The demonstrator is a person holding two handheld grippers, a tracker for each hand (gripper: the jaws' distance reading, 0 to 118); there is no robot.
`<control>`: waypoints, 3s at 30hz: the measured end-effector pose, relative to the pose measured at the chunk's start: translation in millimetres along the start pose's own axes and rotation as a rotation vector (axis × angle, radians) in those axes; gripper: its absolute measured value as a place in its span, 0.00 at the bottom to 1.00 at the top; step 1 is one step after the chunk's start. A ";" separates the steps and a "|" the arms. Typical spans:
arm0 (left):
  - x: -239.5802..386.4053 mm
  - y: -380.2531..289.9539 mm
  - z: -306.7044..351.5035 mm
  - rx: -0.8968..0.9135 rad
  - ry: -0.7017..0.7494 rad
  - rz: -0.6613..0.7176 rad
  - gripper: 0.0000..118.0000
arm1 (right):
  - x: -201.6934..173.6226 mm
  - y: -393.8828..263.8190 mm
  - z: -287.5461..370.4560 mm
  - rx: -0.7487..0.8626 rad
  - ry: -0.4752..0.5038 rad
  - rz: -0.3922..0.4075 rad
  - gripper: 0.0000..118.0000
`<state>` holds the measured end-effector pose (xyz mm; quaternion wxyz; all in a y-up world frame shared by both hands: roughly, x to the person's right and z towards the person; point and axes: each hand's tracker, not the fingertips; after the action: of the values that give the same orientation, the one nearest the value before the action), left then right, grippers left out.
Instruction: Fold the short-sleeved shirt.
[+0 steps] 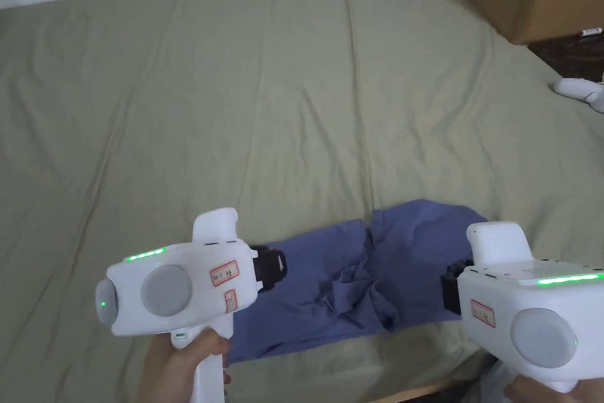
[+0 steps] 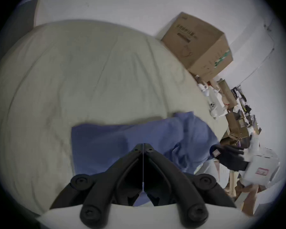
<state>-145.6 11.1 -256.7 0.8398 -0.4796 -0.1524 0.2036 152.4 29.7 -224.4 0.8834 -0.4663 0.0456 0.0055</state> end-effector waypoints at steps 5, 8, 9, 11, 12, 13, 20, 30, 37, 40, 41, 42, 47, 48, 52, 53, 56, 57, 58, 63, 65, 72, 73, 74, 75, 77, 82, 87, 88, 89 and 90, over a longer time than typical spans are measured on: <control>28.6 -20.4 -36.5 -0.109 -0.073 -0.092 0.00 | 0.1 0.3 -3.8 -0.007 0.018 -0.020 0.00; 50.3 -29.6 -45.6 -0.171 -0.080 -0.139 0.00 | 4.2 -0.6 -2.1 -0.008 0.024 -0.038 0.00; 55.5 -32.4 -43.4 -0.177 -0.123 -0.175 0.00 | 6.0 -0.7 -0.7 -0.007 0.025 -0.041 0.00; 65.6 -35.8 -43.8 -0.203 -0.127 -0.203 0.00 | 8.9 -1.7 0.2 -0.006 0.024 -0.042 0.00; 69.0 -37.8 -47.5 -0.215 -0.126 -0.206 0.00 | 10.3 -2.5 -0.5 -0.008 0.021 -0.044 0.00; 70.4 -40.2 -52.5 -0.239 -0.145 -0.218 0.00 | 11.8 -3.2 -1.4 -0.011 0.017 -0.047 0.00; 69.7 -43.2 -57.5 -0.248 -0.162 -0.163 0.00 | 14.5 -6.2 -0.9 -0.023 0.017 -0.069 0.00; 26.7 -24.4 -10.7 -0.147 -0.338 -0.001 0.00 | -3.9 6.6 9.3 -0.003 0.016 -0.041 0.00; -83.7 -7.4 50.2 -0.055 -0.205 0.112 0.01 | -28.2 16.6 8.5 0.011 0.029 0.018 0.00; -101.2 -11.5 55.3 -0.024 -0.218 0.133 0.09 | -39.3 19.9 2.8 -0.007 0.040 0.028 0.00; -107.9 -11.6 54.6 -0.033 -0.243 0.156 0.17 | -41.8 21.5 1.9 -0.018 0.050 0.017 0.00; -114.6 -11.7 52.0 -0.050 -0.276 0.202 0.40 | -43.6 22.8 1.7 -0.019 0.066 -0.009 0.00; -138.9 -11.4 22.3 -0.052 -0.378 0.365 0.93 | -54.7 30.7 -1.4 -0.019 0.087 -0.009 0.00; -143.1 -11.0 17.7 -0.029 -0.427 0.394 0.93 | -57.7 31.9 -2.3 -0.021 0.083 0.008 0.00; -155.9 -5.4 -11.8 -0.052 -0.615 0.565 0.86 | -65.4 36.3 -7.4 -0.046 0.102 0.030 0.00; -155.5 -5.0 -19.6 -0.068 -0.600 0.584 0.70 | -67.1 36.6 -8.2 -0.047 0.105 0.029 0.00; -149.0 -7.9 -32.5 -0.132 -0.437 0.454 0.08 | -72.8 38.6 -7.9 -0.055 0.108 0.053 0.00; -154.4 -4.9 -23.6 -0.108 -0.526 0.476 0.08 | -74.1 38.7 -7.2 -0.055 0.107 0.060 0.00; -158.2 -1.0 -16.5 -0.112 -0.527 0.491 0.08 | -75.1 39.3 -7.1 -0.058 0.107 0.067 0.00; -169.7 8.7 22.2 -0.091 -0.455 0.380 0.08 | -84.4 43.1 -10.4 -0.068 0.101 0.075 0.00; -188.9 11.3 45.2 -0.073 -0.427 0.383 0.08 | -89.9 44.1 -10.3 -0.070 0.110 0.079 0.00; -259.2 13.6 138.3 -0.043 -0.169 0.330 0.08 | -113.8 44.7 -13.5 -0.077 0.133 0.122 0.00; -268.7 14.0 147.0 -0.050 -0.144 0.344 0.08 | -116.6 44.1 -14.8 -0.080 0.140 0.125 0.00; -274.0 13.9 153.6 -0.045 -0.115 0.362 0.08 | -119.4 43.6 -15.6 -0.082 0.143 0.126 0.00; -282.4 13.2 160.3 -0.036 -0.091 0.370 0.08 | -122.5 42.9 -16.3 -0.084 0.147 0.130 0.00; -286.7 13.7 167.7 -0.034 -0.084 0.383 0.08 | -126.9 41.5 -17.4 -0.089 0.153 0.142 0.00; -255.3 21.6 169.4 -0.024 -0.023 0.382 0.08 | -126.7 38.7 -18.6 -0.104 0.159 0.154 0.00; -198.0 44.5 183.7 0.004 -0.046 0.412 0.08 | -112.7 38.5 -17.8 -0.109 0.136 0.153 0.00; -178.9 48.0 185.3 0.039 -0.078 0.405 0.08 | -109.0 38.7 -17.5 -0.102 0.129 0.142 0.00; -163.2 51.6 183.7 0.048 -0.110 0.398 0.08 | -105.5 38.7 -17.1 -0.099 0.124 0.131 0.00; -144.1 56.7 178.8 0.031 -0.142 0.372 0.08 | -101.6 39.5 -17.6 -0.102 0.120 0.118 0.00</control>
<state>-362.8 99.6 -226.4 0.7821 -0.4710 -0.1169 0.3910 47.8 40.8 -258.1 0.8523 -0.5067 0.1257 0.0319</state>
